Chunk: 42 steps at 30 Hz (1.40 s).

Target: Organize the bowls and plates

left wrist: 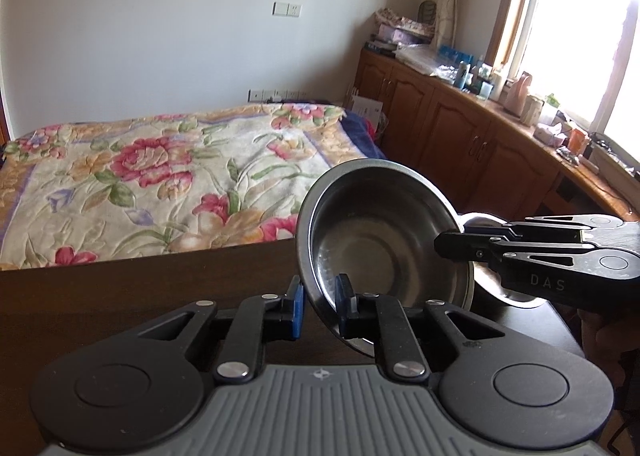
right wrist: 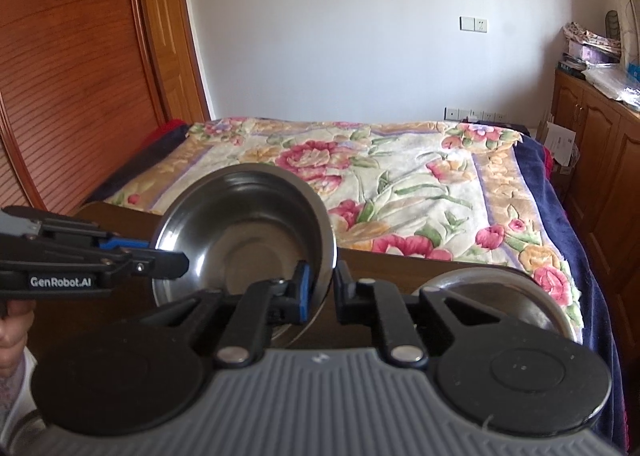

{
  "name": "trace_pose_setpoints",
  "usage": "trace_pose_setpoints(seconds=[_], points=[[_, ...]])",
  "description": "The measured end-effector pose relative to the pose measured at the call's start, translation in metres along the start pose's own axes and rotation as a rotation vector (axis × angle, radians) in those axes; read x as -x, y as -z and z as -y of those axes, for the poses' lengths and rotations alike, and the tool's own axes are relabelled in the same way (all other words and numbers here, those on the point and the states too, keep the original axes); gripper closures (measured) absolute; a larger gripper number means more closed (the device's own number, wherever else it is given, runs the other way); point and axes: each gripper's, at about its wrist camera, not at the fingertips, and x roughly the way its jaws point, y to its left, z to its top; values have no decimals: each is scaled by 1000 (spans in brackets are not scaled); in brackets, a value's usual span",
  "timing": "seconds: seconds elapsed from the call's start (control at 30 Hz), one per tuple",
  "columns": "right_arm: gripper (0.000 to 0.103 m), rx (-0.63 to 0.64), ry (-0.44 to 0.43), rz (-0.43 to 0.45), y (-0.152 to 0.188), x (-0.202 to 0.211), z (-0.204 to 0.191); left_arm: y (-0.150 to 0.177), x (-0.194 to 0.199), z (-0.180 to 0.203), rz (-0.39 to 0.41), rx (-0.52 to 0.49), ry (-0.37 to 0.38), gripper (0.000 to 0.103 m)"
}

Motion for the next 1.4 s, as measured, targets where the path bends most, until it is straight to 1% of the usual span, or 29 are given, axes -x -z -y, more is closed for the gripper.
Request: trace_pose_setpoints(seconds=[0.3,0.73,1.2,1.4], points=[[89,13,6,41,1,25,-7,2,31,14,51,-45,-4,86],[89,34,-2,76,9,53,-17,14,66,23,95,-70,3,86],[89,34,-21,75,27,72,-25,31,90,25,101,-86,33,87],[89,40,-24,70,39,83,-32,49,101,27,94,-85,63,87]])
